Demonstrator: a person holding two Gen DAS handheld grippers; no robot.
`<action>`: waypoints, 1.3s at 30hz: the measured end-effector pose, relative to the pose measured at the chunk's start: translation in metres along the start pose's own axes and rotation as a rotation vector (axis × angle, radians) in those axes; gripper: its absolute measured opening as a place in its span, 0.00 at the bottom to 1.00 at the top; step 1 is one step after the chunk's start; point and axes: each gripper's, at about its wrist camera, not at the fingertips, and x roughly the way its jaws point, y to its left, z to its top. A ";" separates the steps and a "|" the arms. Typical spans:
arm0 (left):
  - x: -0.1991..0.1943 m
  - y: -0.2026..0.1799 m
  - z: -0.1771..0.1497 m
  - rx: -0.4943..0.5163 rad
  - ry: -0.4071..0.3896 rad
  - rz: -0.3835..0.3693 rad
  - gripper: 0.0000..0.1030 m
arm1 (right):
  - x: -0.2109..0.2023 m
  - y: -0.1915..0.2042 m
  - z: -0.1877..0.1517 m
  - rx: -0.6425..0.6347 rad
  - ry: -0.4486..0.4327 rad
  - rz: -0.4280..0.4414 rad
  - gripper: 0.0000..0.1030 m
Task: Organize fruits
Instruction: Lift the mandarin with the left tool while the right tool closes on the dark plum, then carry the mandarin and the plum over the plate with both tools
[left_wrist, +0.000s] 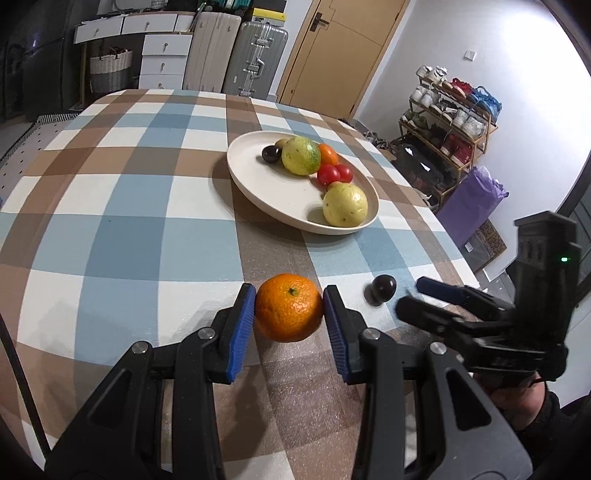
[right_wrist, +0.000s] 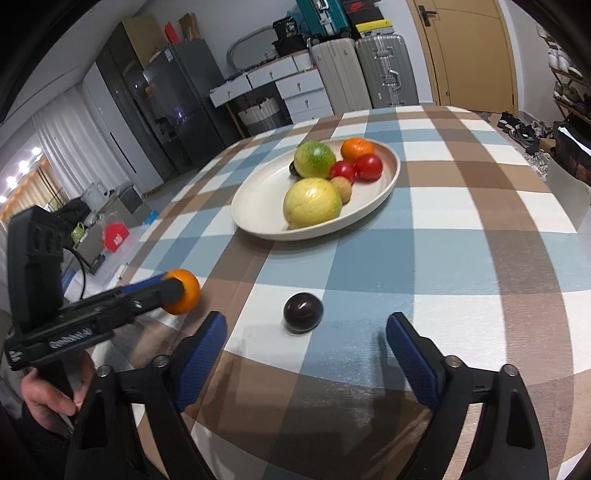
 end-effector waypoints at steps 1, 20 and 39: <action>-0.002 0.000 0.000 0.000 -0.002 -0.003 0.34 | 0.003 0.001 0.000 0.004 0.009 0.000 0.80; -0.022 0.010 -0.006 -0.030 -0.031 -0.015 0.34 | 0.017 0.020 0.003 -0.101 0.063 -0.104 0.25; -0.002 -0.004 0.032 -0.029 -0.006 -0.035 0.34 | -0.018 0.025 0.035 -0.082 -0.051 0.115 0.25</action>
